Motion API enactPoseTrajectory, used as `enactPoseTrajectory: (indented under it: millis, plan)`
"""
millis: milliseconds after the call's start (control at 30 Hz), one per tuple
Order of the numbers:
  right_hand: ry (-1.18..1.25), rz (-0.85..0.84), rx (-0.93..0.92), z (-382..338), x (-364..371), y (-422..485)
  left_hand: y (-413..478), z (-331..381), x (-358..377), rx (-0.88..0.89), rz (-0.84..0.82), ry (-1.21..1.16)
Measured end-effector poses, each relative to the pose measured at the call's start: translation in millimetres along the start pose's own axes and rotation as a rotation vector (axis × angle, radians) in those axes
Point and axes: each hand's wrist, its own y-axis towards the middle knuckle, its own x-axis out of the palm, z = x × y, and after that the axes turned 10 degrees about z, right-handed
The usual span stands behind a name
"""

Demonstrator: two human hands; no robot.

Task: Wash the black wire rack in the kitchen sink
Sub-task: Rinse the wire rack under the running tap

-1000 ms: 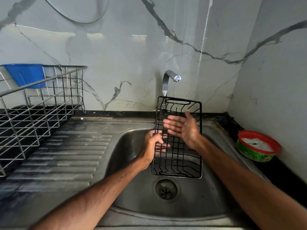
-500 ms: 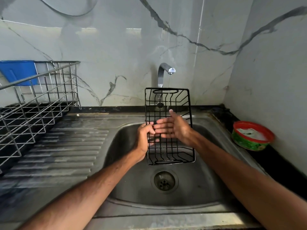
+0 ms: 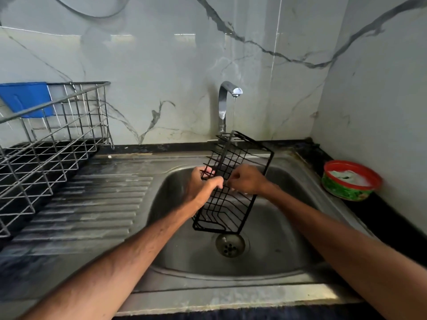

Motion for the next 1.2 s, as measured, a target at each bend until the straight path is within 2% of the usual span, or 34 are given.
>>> enactPoseTrajectory:
  millis: [133, 267, 367, 467, 667, 733, 900, 1000, 1067, 1200]
  plan:
    - [0.138, 0.075, 0.109, 17, -8, -6, -3, -5, -4, 0.100, -0.124, 0.198]
    - [0.817, -0.069, 0.354, 23, -16, -24, -3, -10, -2, 0.187, -0.181, 0.265]
    - [1.216, -0.165, 0.352, 15, -22, -32, -6, -10, 2, 0.272, -0.192, 0.298]
    - [1.402, -0.289, 0.284, 12, -25, -35, -5, -13, 4, 0.342, -0.189, 0.351]
    - [1.338, -0.564, 0.066, 18, -36, -43, -11, -13, 9, 0.366, -0.190, 0.489]
    - [1.278, -0.570, -0.001, 22, -39, -44, -11, -16, 14, 0.343, -0.213, 0.525]
    - [1.114, -0.187, 0.062, 15, -28, -44, -4, -26, 32, 0.316, -0.301, 0.577]
    - [1.024, -0.044, 0.068, 14, -16, -41, -3, -27, 33, 0.335, -0.487, 0.503]
    - [0.900, 0.027, 0.056, 14, -8, -40, -3, -24, 27, 0.293, -0.585, 0.554]
    - [0.590, 0.160, -0.083, 13, 7, -42, 20, -18, 12, 0.434, -0.496, 0.785]
